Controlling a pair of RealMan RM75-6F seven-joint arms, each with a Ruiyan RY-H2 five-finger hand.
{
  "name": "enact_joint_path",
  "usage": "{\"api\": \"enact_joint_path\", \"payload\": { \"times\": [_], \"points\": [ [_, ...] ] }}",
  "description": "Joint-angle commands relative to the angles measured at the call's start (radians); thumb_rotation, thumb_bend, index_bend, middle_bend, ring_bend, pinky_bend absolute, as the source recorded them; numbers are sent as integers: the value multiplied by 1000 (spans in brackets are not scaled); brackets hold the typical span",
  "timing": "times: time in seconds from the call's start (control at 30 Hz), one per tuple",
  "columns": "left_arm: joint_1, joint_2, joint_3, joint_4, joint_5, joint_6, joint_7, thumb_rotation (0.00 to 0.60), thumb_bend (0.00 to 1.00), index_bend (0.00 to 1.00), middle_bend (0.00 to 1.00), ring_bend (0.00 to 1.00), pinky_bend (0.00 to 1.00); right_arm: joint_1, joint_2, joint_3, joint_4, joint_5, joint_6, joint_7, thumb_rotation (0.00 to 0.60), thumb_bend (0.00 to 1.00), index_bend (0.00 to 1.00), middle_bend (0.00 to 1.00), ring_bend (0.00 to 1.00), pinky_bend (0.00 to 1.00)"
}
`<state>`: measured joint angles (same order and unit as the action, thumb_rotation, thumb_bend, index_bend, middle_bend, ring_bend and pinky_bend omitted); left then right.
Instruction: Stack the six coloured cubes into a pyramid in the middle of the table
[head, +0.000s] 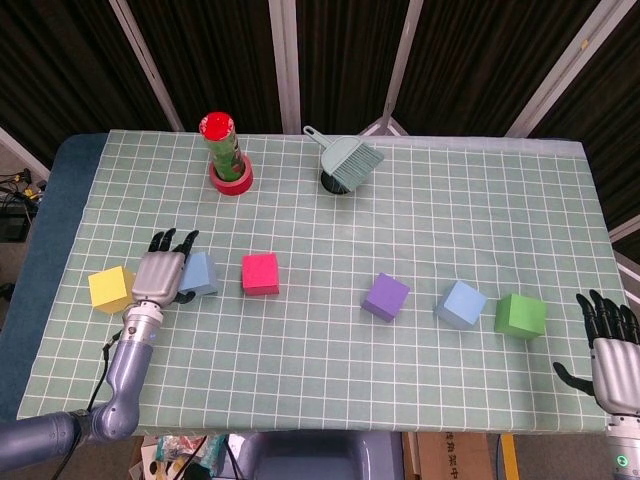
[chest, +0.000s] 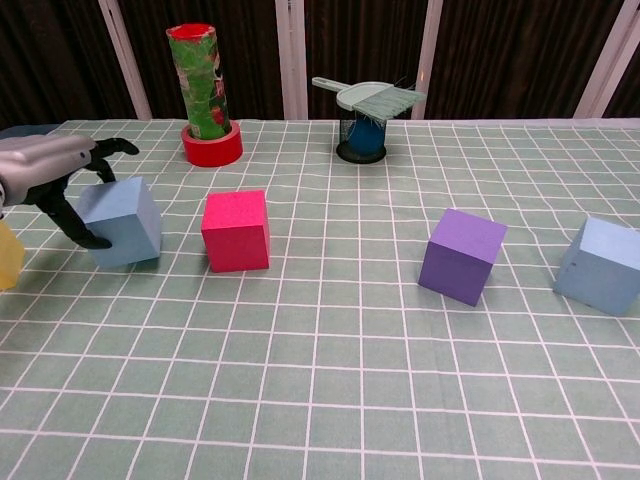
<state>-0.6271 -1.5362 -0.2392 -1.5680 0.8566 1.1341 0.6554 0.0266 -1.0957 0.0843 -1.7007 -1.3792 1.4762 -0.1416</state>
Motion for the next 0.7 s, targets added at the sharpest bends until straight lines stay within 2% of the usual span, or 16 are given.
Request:
{"api": "enact_joint_path", "payload": {
  "times": [0.03,0.43,0.7],
  "points": [
    [-30,15,-3,22,10,-65,-33,600,258,0,360,0,20,0,0,2,-2,7,-4,3,600,190,0,0,0,0],
    [-109,-36,-24,141,-51,-228,-129,600,258,0,368,0,20,0,5,11,-20,45,-20,17,600,191,0,0,0,0],
    [-152,-55,-20,170,-28,-272,-156,600,258,0,372,0,20,-1,4,11,-26,49,-20,17,600,190,0,0,0,0]
  ]
}}
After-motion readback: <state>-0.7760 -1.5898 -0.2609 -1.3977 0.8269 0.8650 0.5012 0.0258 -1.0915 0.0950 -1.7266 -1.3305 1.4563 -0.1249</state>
